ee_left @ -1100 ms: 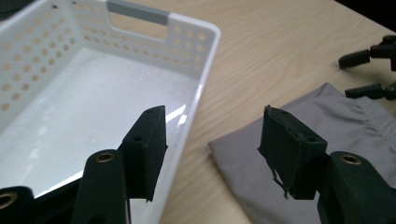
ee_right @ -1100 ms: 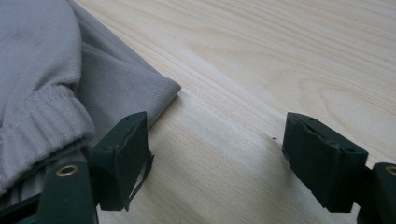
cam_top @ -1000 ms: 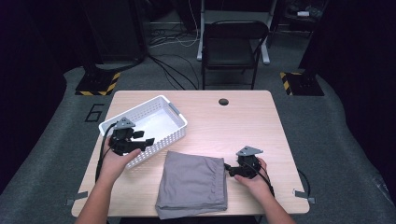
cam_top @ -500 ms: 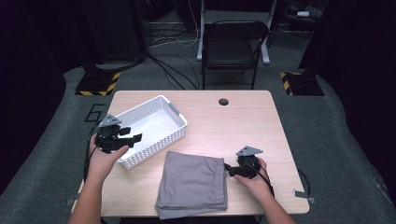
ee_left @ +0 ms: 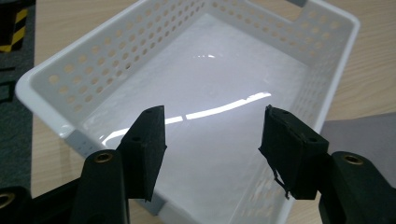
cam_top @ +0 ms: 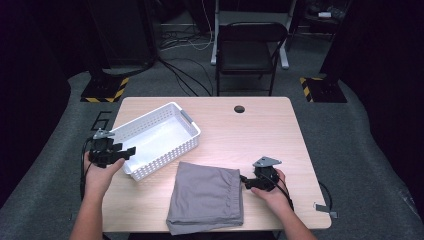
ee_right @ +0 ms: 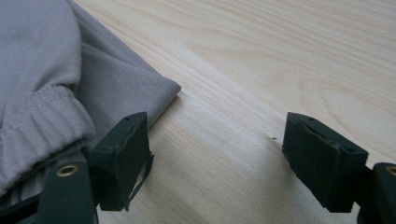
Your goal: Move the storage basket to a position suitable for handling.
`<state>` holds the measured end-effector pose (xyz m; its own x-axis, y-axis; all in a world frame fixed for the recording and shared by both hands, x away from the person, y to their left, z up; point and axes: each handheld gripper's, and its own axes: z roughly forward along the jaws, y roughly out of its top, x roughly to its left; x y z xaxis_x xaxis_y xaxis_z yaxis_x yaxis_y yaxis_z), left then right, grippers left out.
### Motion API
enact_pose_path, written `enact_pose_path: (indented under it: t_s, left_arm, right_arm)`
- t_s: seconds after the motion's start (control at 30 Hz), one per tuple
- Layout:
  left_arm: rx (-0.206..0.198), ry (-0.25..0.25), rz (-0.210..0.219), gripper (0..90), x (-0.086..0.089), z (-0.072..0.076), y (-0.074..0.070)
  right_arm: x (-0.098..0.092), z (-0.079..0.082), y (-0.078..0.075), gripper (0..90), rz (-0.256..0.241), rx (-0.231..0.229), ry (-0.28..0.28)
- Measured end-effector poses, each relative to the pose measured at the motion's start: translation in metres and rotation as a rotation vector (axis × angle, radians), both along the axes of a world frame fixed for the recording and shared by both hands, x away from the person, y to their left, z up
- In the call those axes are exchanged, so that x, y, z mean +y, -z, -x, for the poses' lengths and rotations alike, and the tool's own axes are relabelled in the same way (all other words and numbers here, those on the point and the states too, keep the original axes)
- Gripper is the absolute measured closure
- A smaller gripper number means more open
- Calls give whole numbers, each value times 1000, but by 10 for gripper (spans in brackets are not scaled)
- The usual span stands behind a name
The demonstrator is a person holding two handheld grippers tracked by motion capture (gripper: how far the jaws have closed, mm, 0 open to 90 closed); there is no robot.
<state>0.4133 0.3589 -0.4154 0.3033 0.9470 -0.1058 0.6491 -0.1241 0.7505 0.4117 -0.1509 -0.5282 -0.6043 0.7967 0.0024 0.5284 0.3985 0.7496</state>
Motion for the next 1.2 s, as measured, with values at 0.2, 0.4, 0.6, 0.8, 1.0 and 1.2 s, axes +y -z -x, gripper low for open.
enact_pose_path:
  t_s: [0.2, 0.4, 0.6, 0.8, 1.0, 1.2]
  left_arm:
    - [17, -57, -36, 355, 8, 0, 8]
    - [46, -108, -20, 310, 17, 0, 19]
    - [80, -124, -10, 311, 22, -1, 26]
    - [112, -109, -37, 333, 22, 0, 32]
    - [162, -107, -100, 377, 15, -4, 38]
    - [157, -104, -112, 400, 9, -12, 37]
  right_arm:
    - [0, 0, 0, 222, -1, 0, 1]
    - [0, 0, 0, 220, -2, 0, -1]
    - [0, 0, 0, 218, -2, 1, -2]
    - [0, 0, 0, 218, 0, 0, -1]
    - [0, 0, 0, 218, -1, 1, -2]
    - [0, 0, 0, 218, 1, 0, -2]
